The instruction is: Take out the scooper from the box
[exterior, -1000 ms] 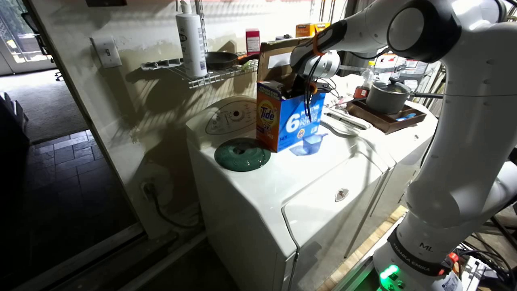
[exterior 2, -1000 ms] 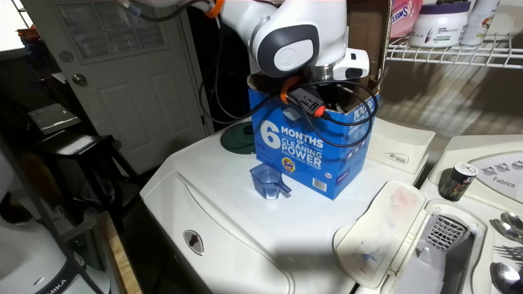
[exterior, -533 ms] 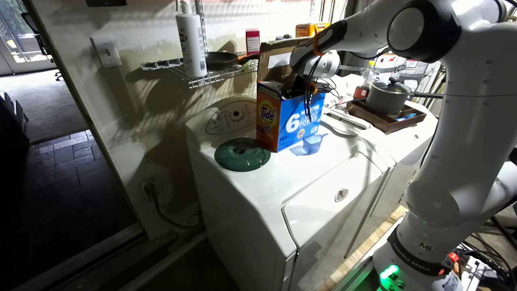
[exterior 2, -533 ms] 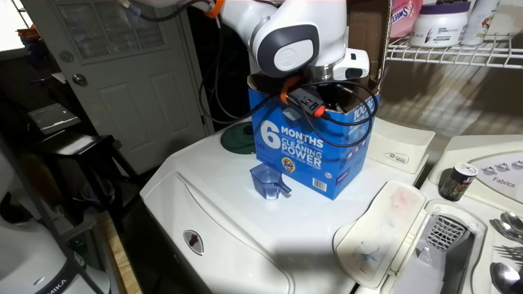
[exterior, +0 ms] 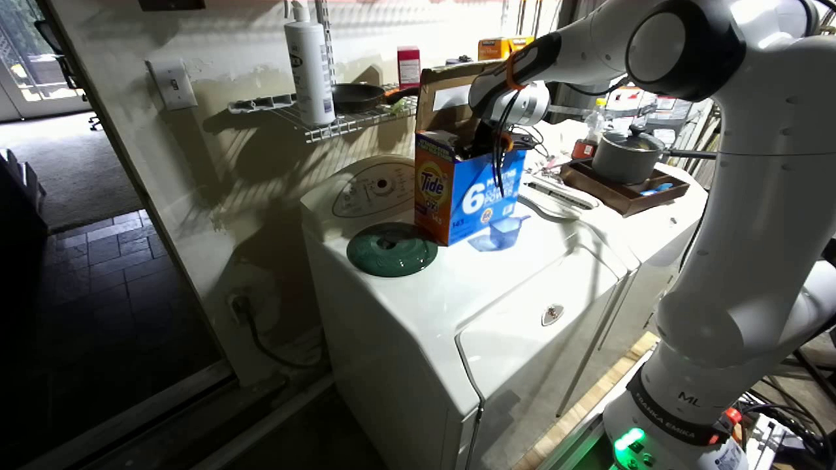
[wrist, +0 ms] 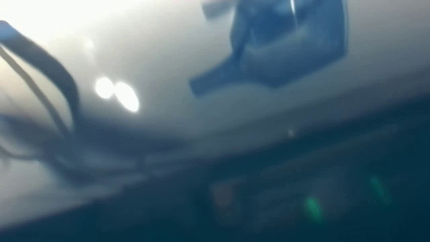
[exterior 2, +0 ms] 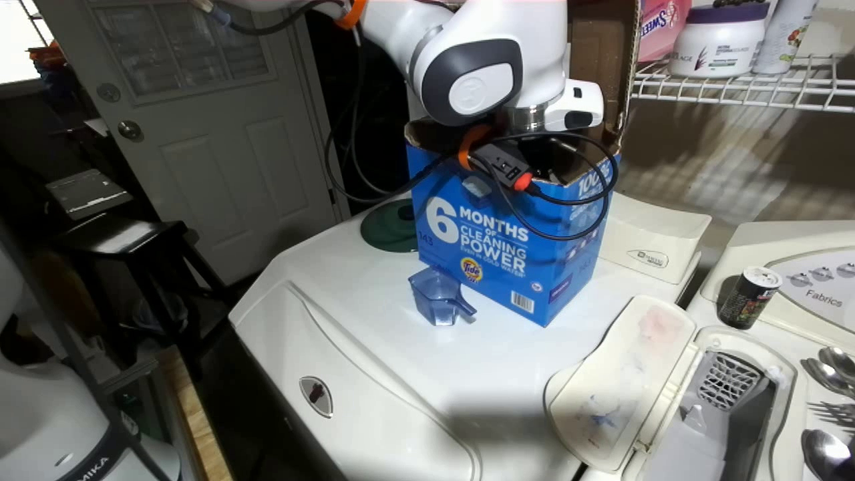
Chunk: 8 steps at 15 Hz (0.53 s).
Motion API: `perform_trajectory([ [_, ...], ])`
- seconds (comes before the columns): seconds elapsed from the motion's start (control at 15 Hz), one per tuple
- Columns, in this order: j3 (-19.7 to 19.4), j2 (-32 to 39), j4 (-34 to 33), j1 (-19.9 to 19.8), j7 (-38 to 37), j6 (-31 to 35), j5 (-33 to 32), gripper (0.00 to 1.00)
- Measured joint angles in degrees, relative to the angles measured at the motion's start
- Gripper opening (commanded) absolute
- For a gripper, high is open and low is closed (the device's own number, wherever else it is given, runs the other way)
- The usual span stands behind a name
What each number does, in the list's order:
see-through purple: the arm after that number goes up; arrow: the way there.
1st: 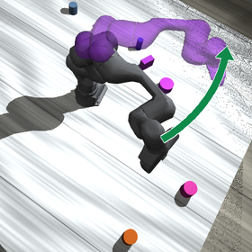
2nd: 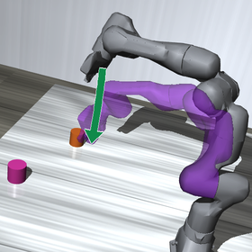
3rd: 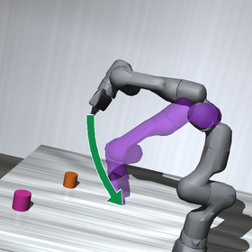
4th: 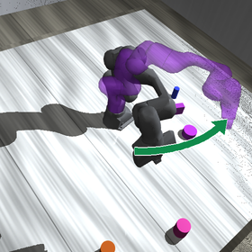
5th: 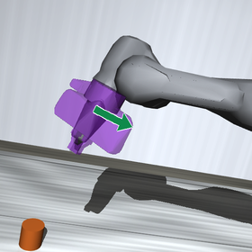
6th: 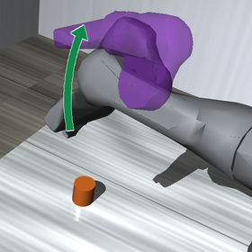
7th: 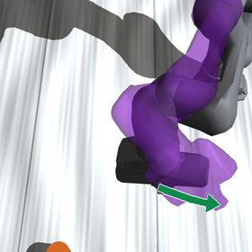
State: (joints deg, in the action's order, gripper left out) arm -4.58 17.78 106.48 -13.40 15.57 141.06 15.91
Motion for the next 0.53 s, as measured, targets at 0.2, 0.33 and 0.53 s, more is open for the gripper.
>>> perform_trajectory([
  [0.2, 0.0, 0.0, -0.2, 0.0, 0.5, -0.9, -0.2, 0.02],
  [0.33, 0.0, 0.0, -0.4, 0.0, 0.9, -1.7, -0.6, 0.02],
  [0.53, -0.1, 0.0, -0.9, 0.0, 1.3, -2.7, -2.0, 0.02],
])
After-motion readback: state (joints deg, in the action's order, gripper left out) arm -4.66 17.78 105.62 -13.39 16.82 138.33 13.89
